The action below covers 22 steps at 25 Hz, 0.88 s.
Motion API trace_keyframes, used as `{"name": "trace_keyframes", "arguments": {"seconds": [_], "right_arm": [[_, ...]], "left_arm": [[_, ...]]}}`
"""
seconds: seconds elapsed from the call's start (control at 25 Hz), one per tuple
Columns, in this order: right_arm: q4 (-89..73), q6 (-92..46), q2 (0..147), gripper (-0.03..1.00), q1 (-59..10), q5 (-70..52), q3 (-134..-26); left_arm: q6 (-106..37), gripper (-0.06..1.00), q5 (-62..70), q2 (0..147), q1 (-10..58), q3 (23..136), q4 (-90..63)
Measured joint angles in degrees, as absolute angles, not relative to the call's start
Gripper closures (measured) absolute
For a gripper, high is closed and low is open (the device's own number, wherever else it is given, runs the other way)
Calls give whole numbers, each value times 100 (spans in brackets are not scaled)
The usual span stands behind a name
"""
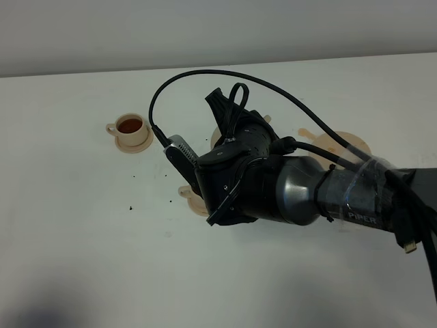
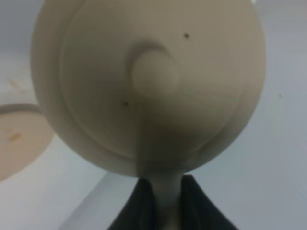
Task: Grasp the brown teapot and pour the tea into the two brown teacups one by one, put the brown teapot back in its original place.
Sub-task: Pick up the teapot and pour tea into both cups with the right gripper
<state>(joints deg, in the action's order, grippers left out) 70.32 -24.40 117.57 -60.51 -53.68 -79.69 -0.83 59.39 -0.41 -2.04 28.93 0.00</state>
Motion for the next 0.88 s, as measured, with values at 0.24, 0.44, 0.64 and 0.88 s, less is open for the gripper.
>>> {"name": "trace_keyframes", "arguments": {"seconds": [0.24, 0.44, 0.64, 0.88], "right_arm": [[7072, -2446, 11757, 85, -6051, -5368, -7969], [7111, -2457, 11757, 85, -6051, -5368, -7969], [7155, -2457, 11757, 85, -6057, -5368, -7969], [7155, -2457, 11757, 85, -6057, -5368, -7969]], "left_arm": [[-83, 57, 5939, -41, -204, 2893, 0], [-83, 57, 5939, -41, -204, 2893, 0], [-83, 57, 5939, -41, -204, 2893, 0], [-83, 57, 5939, -41, -204, 2893, 0]]}}
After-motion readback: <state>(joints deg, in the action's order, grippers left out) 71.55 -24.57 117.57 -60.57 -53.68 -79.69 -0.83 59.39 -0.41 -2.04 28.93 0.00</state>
